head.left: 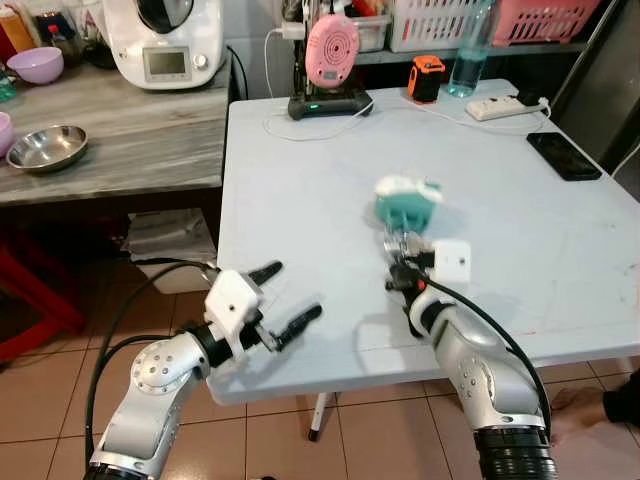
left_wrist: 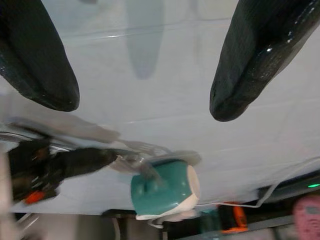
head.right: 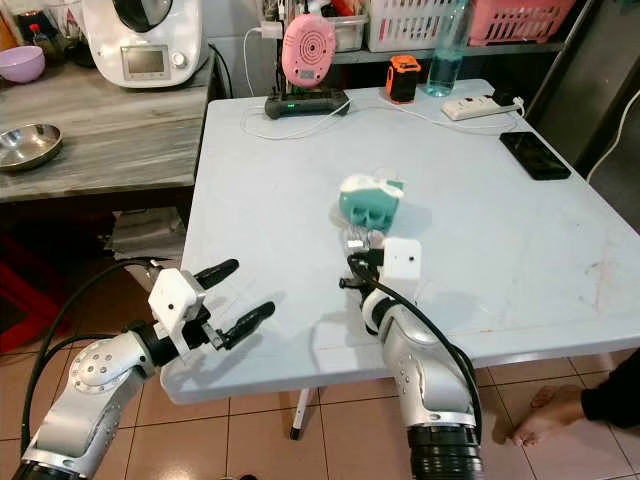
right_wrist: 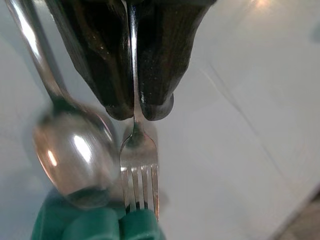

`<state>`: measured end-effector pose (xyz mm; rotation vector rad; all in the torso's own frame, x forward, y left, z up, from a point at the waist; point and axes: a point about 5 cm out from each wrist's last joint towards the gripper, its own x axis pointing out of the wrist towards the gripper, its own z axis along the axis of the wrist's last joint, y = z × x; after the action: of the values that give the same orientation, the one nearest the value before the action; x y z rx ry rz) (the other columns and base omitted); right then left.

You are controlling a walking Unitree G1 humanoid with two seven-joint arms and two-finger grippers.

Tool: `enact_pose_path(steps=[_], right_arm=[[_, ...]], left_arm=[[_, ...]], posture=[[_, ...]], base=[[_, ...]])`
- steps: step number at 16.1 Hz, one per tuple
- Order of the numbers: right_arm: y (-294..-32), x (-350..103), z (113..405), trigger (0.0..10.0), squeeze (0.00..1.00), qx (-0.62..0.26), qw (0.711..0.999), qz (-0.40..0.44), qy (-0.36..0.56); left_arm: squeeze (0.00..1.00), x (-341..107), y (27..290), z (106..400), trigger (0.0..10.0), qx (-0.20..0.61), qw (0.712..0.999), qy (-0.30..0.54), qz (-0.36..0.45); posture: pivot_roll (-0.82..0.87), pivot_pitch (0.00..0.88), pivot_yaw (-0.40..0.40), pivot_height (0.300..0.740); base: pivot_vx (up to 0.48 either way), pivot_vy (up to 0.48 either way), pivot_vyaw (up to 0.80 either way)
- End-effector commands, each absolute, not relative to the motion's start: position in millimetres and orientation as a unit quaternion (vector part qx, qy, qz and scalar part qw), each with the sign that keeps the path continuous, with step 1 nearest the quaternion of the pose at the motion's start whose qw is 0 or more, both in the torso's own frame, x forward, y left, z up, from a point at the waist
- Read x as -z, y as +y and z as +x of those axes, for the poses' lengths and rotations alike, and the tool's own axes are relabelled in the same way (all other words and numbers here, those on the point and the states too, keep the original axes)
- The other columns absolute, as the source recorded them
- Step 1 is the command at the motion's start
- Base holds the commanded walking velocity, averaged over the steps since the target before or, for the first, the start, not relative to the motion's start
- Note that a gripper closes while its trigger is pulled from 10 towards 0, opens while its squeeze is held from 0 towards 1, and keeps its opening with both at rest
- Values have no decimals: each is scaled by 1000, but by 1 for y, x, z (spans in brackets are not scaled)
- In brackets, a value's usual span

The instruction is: Setting the table

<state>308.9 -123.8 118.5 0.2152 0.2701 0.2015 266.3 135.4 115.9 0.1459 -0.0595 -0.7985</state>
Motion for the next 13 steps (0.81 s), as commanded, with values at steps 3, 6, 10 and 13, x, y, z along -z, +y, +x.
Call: enact_pose_path(steps=[3, 6, 10, 13], right_arm=[[-122, -140, 310, 0, 0, -105, 987, 98, 77], [-130, -144, 306, 0, 0, -83, 991, 84, 60], [-145, -148, 303, 0, 0, -44, 996, 65, 44], [-162, -142, 303, 0, 0, 11, 996, 59, 60]], left_arm=[[0, -120, 146, 277, 10000, 335, 938, -42, 78], [0, -123, 148, 285, 10000, 288, 954, -46, 68], [0, -120, 146, 286, 10000, 264, 963, -40, 49], [0, -118, 142, 285, 10000, 263, 963, -38, 48]], posture=[[-38, 56, 29, 740], [-39, 54, 27, 740], [-38, 51, 20, 740], [-39, 46, 22, 740]], base=[[0, 0, 0], [0, 0, 0], [0, 0, 0], [0, 0, 0]])
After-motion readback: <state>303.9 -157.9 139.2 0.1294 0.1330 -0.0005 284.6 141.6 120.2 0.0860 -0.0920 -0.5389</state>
